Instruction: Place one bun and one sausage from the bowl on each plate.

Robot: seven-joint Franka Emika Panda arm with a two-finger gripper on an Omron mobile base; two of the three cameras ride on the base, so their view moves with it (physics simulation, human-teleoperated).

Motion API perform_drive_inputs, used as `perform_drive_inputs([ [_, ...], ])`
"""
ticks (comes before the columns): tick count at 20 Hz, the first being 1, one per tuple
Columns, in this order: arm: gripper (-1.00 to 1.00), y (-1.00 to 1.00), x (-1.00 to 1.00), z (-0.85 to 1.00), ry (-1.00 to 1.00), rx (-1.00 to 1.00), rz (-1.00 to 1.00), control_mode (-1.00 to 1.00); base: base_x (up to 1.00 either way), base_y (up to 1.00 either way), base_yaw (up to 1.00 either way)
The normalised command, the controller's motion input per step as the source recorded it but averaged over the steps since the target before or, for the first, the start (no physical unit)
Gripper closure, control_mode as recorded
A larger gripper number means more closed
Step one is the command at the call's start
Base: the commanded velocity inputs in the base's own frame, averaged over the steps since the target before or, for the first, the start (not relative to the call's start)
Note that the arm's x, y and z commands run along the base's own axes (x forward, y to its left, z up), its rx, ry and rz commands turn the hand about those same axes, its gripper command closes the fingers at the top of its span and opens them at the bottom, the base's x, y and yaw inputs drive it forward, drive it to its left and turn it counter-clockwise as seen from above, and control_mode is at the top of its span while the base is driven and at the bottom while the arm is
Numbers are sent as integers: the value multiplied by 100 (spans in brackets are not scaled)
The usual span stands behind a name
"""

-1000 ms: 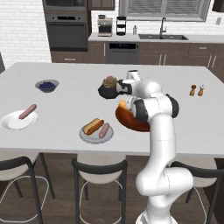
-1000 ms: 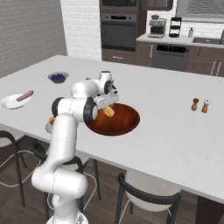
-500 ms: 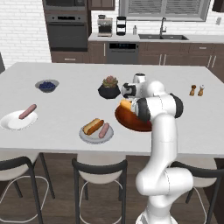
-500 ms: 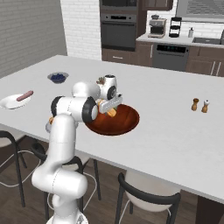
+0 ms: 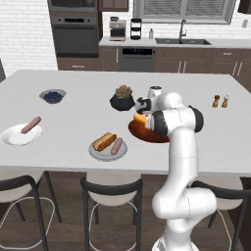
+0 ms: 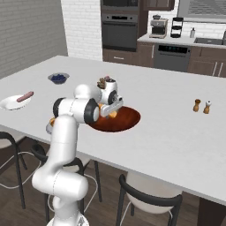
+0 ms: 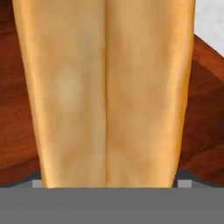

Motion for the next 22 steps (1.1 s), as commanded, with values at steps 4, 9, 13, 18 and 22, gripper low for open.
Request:
perform_drive_inputs([
  [4,-100,0,9,-2,1,0,0,-100,0,0,0],
  [9,100,-14,-5,-52,15,-1,0,-100,0,0,0],
  [13,100,-20,-22,-47,7,0,0,-100,0,0,0],
  [18,100,1,-80,43,-1,3,-1,-100,0,0,0],
  [22,100,13,-99,78,-15,0,0,-100,0,0,0],
])
